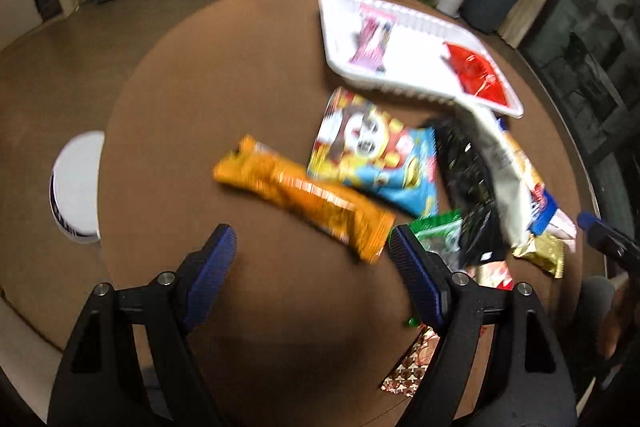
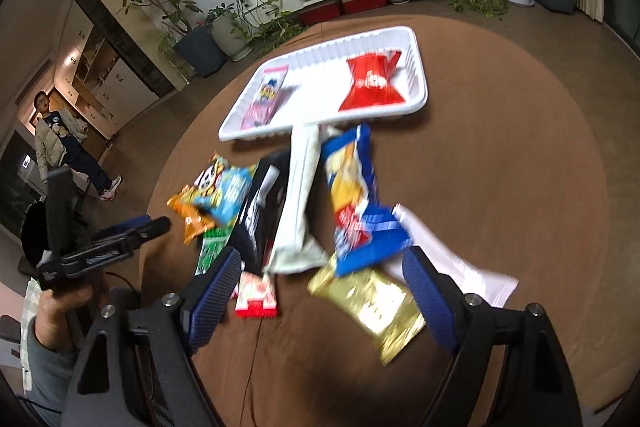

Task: Organize snacks
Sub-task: 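Grasp the orange snack bar from the pile with the left gripper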

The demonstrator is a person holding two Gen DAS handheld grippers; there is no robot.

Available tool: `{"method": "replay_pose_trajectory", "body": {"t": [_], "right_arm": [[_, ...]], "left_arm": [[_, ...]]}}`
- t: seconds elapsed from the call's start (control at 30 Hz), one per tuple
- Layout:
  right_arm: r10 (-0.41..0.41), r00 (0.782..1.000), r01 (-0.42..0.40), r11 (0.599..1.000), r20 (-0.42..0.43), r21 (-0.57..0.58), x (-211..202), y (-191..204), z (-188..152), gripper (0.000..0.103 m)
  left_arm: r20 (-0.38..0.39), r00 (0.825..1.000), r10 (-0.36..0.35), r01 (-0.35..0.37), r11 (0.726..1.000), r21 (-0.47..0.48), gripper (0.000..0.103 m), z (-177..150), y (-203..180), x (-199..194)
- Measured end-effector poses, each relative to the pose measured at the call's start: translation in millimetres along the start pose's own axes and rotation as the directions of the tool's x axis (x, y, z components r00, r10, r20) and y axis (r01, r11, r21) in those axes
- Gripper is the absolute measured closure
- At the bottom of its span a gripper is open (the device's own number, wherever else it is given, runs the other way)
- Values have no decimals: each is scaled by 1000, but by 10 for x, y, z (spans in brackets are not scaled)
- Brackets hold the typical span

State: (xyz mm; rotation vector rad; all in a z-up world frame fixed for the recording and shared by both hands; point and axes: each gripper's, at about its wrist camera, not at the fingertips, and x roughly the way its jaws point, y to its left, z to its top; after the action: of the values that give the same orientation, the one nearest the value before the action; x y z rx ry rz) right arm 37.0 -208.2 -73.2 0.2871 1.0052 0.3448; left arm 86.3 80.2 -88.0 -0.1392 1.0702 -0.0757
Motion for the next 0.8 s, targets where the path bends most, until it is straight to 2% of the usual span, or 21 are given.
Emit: {"method": "replay_pose_trajectory", "body": {"t": [0.23,0.43,0.57,0.67,0.73,0.8], "right_arm": [[-6,1000,6,1000,0,-2,11,56,-147,18],[-7,1000,7,1000,2,-6,27,69,-172,18],[-8,1000,8,1000,0,-13,39,92,-183,18],[-16,1000,16,1000,1,-22,43,103,-182,18],[-21,1000,21,999,4,-29,42,108,-181,18],[-25,1000,26,999,5,-34,42,115,-172,18]], "left_arm": [[20,997,73,-72,997,-41,24,101,25,130],[-44,994,103,-104,994,-14,24,254,-15,357],[-58,991,125,-124,992,10,26,299,15,442],[-53,989,138,-137,990,16,42,315,88,456],[-49,989,138,-137,990,9,58,326,175,423],[-49,988,146,-145,989,15,64,345,211,424]]}}
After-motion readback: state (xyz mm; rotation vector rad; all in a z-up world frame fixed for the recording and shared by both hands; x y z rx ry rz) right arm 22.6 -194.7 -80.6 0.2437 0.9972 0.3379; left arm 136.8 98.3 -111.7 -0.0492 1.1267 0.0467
